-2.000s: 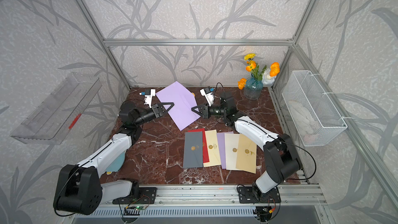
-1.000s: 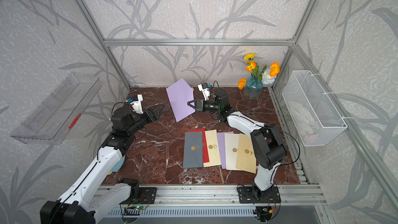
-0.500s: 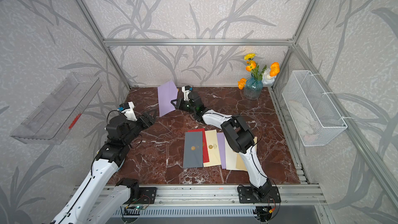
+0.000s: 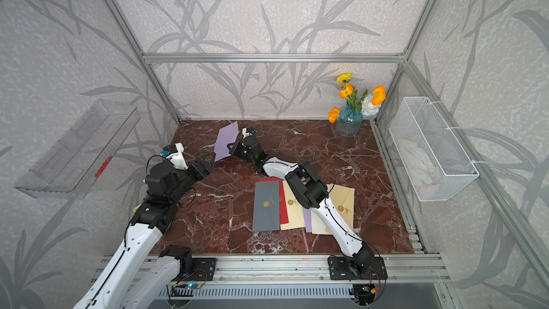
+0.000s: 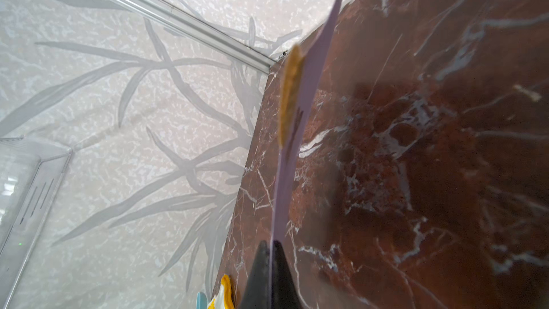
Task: Open the envelope
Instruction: Place the envelope at the center of the board.
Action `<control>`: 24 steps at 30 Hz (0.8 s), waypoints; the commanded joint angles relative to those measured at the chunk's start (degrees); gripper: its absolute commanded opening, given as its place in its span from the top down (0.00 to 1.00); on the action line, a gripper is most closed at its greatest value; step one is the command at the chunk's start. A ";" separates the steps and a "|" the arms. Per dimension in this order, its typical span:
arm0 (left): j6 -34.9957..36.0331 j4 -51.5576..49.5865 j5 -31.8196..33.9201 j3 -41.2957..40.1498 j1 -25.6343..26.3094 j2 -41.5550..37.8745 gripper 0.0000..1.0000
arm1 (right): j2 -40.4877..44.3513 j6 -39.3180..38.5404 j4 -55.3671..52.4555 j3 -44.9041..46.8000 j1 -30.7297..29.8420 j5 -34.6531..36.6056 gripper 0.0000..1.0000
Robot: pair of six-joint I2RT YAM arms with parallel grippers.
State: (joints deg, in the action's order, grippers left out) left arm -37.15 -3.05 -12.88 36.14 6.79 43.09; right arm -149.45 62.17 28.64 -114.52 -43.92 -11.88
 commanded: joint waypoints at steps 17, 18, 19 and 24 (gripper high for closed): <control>0.45 -1.78 -0.17 -0.98 0.05 -2.05 0.17 | -11.92 4.64 -8.39 -17.97 -1.39 4.66 1.00; 0.47 -1.83 -0.07 -1.07 0.00 -2.26 0.17 | -12.16 4.95 -8.43 -18.15 -1.43 4.72 1.00; 0.56 -1.95 0.05 -1.12 -0.02 -2.51 0.17 | -12.39 5.15 -8.51 -18.41 -1.50 4.84 0.99; 0.67 -2.22 0.14 -1.17 0.04 -2.57 0.17 | -13.09 6.31 -8.65 -19.25 -1.78 5.54 0.96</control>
State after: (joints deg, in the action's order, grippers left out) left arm -37.17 -4.62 -13.13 35.46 6.79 41.19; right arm -160.94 67.46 20.47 -131.74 -45.34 -7.55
